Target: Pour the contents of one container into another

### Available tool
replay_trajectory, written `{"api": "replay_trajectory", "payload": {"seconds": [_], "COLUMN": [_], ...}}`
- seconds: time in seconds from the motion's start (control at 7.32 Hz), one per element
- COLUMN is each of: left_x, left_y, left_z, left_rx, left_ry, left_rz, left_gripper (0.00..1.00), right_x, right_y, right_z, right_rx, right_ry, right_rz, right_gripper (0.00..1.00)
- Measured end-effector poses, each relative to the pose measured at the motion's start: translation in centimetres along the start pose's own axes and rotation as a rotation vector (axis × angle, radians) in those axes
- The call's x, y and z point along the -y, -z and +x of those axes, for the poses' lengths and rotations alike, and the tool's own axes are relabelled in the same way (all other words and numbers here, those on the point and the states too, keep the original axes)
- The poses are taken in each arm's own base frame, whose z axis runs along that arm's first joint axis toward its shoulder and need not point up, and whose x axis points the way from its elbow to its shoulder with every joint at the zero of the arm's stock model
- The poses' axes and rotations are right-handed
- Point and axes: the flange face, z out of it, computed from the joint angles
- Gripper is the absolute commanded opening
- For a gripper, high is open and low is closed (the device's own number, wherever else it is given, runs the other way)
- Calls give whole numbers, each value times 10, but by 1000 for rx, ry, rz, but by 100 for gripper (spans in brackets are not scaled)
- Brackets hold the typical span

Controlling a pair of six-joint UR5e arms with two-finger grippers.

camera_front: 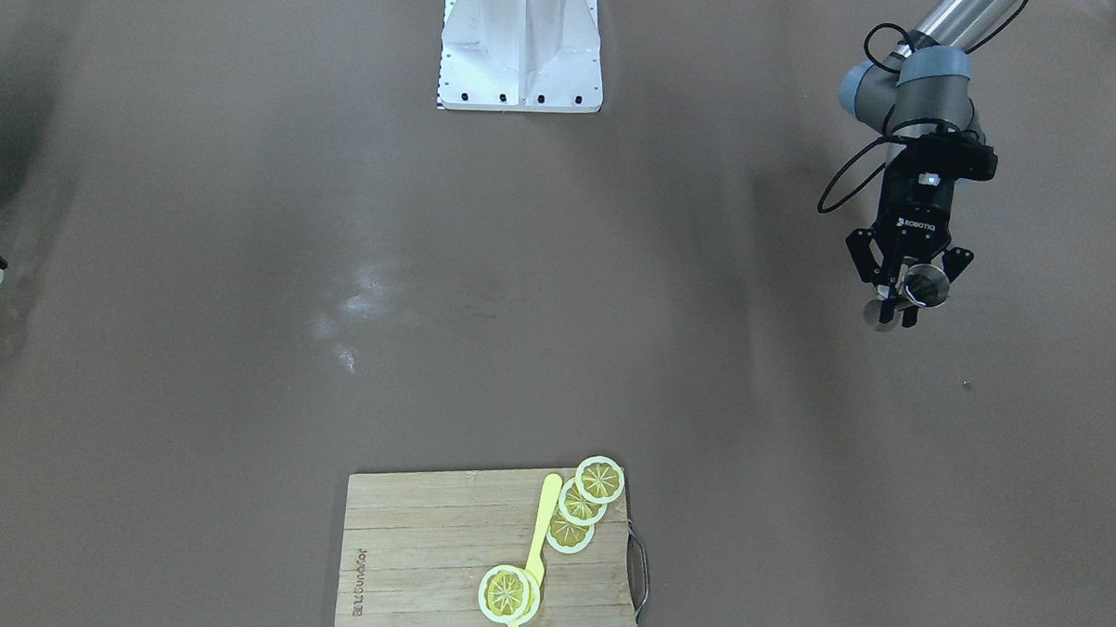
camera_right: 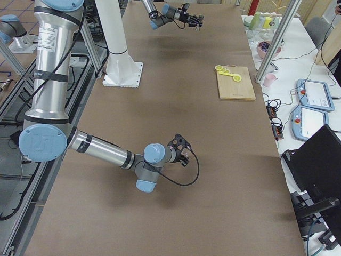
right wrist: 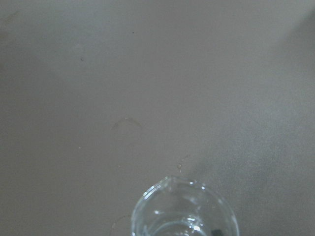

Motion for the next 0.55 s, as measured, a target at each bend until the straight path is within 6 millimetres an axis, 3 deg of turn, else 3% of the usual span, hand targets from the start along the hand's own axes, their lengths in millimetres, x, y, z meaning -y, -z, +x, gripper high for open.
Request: {"api": "replay_trajectory", "payload": {"seconds": [0.55], "left_x": [-33], "left_y": [-4], "left_z": [-29], "left_rx": [116], "left_ry": [54], "left_rz": [-59], "left_gripper": [0], "right_x": [20], "right_y": [-19], "right_z": [4], "right_rx": [-18], "right_ry": [-4], "right_rz": [36], "right_gripper": [0]}}
